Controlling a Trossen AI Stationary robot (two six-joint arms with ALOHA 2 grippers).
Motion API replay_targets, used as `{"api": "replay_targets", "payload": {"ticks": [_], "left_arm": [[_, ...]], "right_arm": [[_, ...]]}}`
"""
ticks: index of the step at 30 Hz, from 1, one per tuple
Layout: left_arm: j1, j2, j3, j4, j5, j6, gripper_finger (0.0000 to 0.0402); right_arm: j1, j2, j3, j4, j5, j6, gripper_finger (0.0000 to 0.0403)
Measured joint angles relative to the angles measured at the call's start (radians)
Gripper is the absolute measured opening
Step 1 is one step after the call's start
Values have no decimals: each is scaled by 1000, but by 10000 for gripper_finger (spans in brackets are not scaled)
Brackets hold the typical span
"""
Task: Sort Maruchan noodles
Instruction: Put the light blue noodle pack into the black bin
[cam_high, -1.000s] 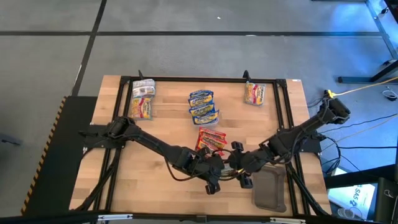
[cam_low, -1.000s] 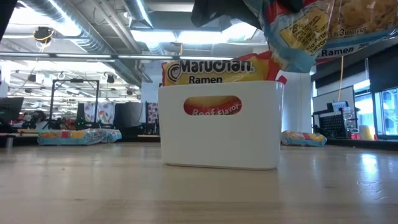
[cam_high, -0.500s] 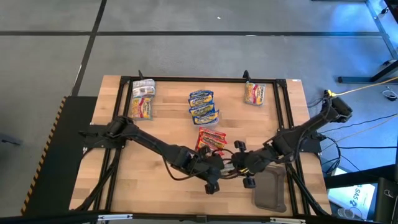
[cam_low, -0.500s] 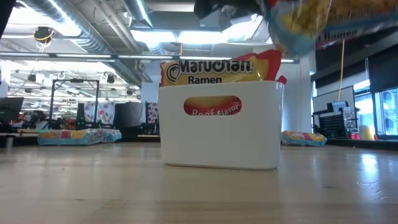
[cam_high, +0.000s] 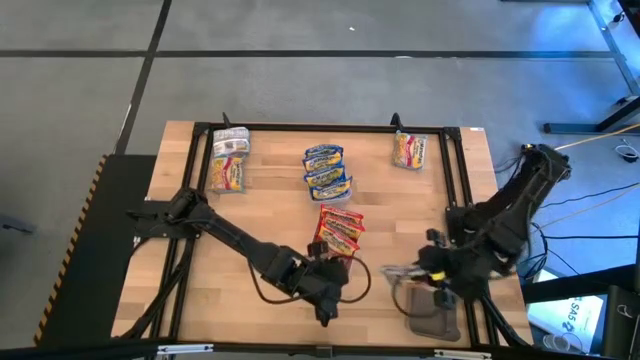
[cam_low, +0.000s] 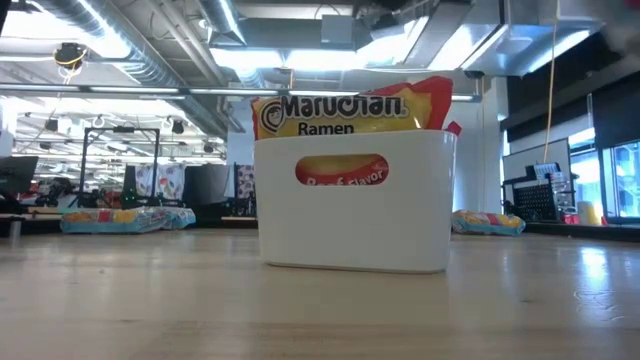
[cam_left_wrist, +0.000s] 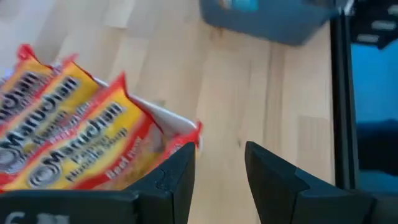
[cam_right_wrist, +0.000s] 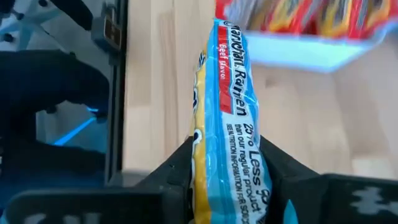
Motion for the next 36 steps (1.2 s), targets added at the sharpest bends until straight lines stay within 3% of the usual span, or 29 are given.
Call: {"api": "replay_targets", "payload": {"ticks": [8,15,22,26,36], "left_arm": [[-11,1,0,31,-42,0,133],[-4,1,0,82,-42,8,133],[-3,1,0,184,-36,61,133],[3,1,0,193,-35,60,133],[10,1,0,216,-35,60,133]], "right_arm": [[290,-5,-5,-183,142,421,89],[493,-8,-122,-168,348,683,88],[536,-8,-294,-36,426,724,87],[533,-8,-373,20,388,720,90],[533,-4,-476,121,432,699,94]]}}
